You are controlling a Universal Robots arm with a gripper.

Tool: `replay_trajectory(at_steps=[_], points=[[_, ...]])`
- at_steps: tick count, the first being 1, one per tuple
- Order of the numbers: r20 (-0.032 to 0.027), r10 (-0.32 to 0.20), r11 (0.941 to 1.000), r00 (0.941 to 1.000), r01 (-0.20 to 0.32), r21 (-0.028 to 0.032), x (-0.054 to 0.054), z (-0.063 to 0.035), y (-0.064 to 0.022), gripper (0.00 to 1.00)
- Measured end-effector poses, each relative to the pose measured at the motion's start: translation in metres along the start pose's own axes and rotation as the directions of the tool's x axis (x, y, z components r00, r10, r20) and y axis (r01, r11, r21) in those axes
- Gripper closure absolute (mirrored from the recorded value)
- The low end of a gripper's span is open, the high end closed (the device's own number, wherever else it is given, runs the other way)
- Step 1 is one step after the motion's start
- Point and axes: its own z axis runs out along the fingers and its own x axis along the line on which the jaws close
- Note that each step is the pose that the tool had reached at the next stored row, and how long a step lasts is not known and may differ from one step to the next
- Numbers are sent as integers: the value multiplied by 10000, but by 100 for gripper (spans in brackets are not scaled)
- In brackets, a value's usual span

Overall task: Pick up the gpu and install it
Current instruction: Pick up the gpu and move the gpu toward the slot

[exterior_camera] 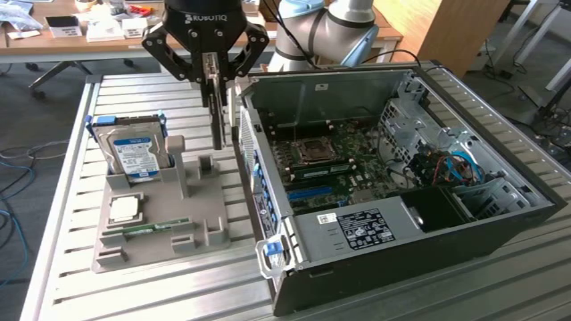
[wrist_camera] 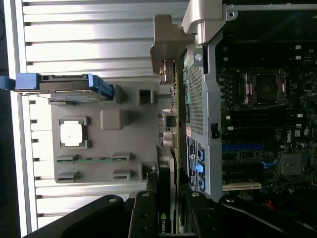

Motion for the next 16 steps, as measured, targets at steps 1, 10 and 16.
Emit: replay_trajectory(at_steps=[1, 10, 16], points=[[0, 0, 10000, 10000, 0, 0, -3, 0, 0, 73], [1, 1, 10000, 10000, -1, 0, -43, 2, 3, 73], [0, 1, 10000, 10000, -1, 0, -75, 2, 5, 73]])
